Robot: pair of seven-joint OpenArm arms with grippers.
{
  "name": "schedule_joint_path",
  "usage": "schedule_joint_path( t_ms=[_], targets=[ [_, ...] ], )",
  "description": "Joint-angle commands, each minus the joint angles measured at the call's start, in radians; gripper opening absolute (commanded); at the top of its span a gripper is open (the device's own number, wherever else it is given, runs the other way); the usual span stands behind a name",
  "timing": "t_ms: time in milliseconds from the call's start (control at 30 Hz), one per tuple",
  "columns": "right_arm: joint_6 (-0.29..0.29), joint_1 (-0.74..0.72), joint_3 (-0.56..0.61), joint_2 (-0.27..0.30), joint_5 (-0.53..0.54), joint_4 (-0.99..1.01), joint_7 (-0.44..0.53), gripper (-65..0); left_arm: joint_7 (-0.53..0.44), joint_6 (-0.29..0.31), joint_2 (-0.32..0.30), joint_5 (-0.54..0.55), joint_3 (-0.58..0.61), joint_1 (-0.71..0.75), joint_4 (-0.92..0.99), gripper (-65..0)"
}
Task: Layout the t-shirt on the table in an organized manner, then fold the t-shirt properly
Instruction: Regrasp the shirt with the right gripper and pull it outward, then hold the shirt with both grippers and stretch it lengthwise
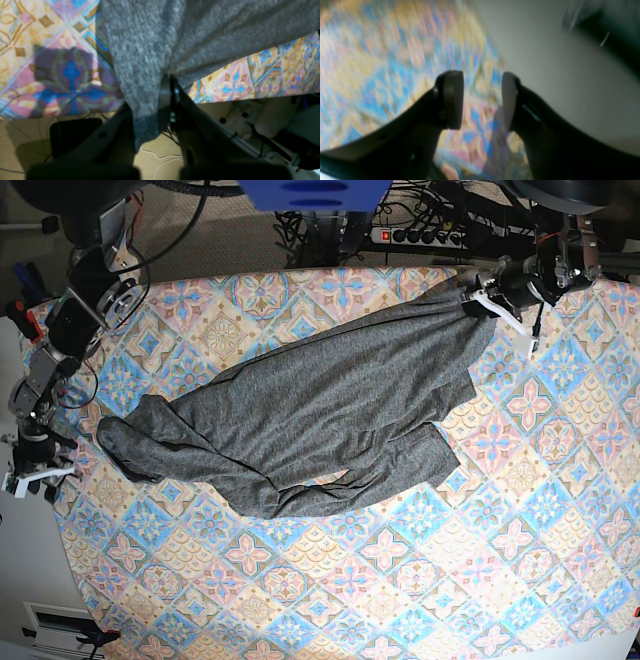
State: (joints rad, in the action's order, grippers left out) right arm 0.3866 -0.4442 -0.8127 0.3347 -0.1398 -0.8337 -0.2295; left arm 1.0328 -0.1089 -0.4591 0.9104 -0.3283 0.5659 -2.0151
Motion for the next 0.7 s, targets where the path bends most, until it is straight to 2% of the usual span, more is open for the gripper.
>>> schedule_joint_path(
  t_ms=[0, 333, 667],
  targets=[
    [0.008, -0.017, 0.003, -0.009, 0.007, -0.025, 0.015, -40.5, -0.006, 0.002, -0.008, 0.014, 0.002, 0.003, -0.017, -65.0],
    [0.01, 0.031, 0.003, -0.029, 0.009, -0.149, -0.15, -40.5, -0.009, 0.002, -0.007, 0.014, 0.034, -0.014, -0.017, -65.0],
    [0.01, 0.094, 0.003, -0.05, 0.01, -0.154, -0.166, -40.5, -0.009, 0.002, -0.005, 0.014, 0.036, -0.03, -0.017, -65.0]
  ],
)
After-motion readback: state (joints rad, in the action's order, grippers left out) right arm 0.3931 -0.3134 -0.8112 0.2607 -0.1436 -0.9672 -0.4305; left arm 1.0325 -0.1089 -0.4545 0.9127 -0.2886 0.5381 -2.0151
